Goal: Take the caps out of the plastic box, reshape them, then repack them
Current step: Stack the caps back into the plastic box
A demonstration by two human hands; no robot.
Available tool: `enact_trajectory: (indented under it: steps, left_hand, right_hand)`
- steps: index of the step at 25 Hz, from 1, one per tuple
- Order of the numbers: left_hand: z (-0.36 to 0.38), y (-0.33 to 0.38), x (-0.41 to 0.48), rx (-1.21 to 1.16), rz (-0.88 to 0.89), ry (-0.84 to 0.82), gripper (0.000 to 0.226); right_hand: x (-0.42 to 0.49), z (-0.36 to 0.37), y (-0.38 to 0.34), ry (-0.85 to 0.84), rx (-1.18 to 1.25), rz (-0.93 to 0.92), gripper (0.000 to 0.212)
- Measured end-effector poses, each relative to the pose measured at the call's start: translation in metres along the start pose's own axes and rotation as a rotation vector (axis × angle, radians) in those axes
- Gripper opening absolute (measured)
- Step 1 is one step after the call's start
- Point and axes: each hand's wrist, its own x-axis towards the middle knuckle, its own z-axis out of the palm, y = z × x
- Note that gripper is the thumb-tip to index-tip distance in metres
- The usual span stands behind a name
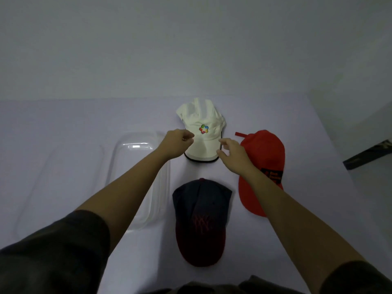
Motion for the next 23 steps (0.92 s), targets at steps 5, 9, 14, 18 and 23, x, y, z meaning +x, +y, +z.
enact_trajectory:
  steps: [5, 9, 14, 18, 23]
  left_hand:
    - [0.003, 0.006, 0.06, 0.08, 0.097, 0.001, 0.062]
    - [0.005, 0.0, 0.101, 0.234, 0.164, -0.17, 0.098]
    - [0.014, 0.012, 0.121, 0.455, 0.105, -0.31, 0.095]
    - [0.016, 0.021, 0.122, 0.527, 0.085, -0.329, 0.023]
    - [0.013, 0.02, 0.114, 0.404, 0.163, -0.486, 0.021]
  right_hand:
    - [0.033, 0.019, 0.002, -0.074, 0.063, 0.389, 0.082]
    - [0.041, 0.04, 0.01, -0.069, 0.094, 0.463, 0.101]
    - [0.047, 0.054, 0.022, 0.0, 0.082, 0.333, 0.108]
    - [0.045, 0.057, 0.027, 0.033, 0.064, 0.28, 0.116]
    - [0.039, 0.06, 0.032, 0.087, 0.029, 0.243, 0.128]
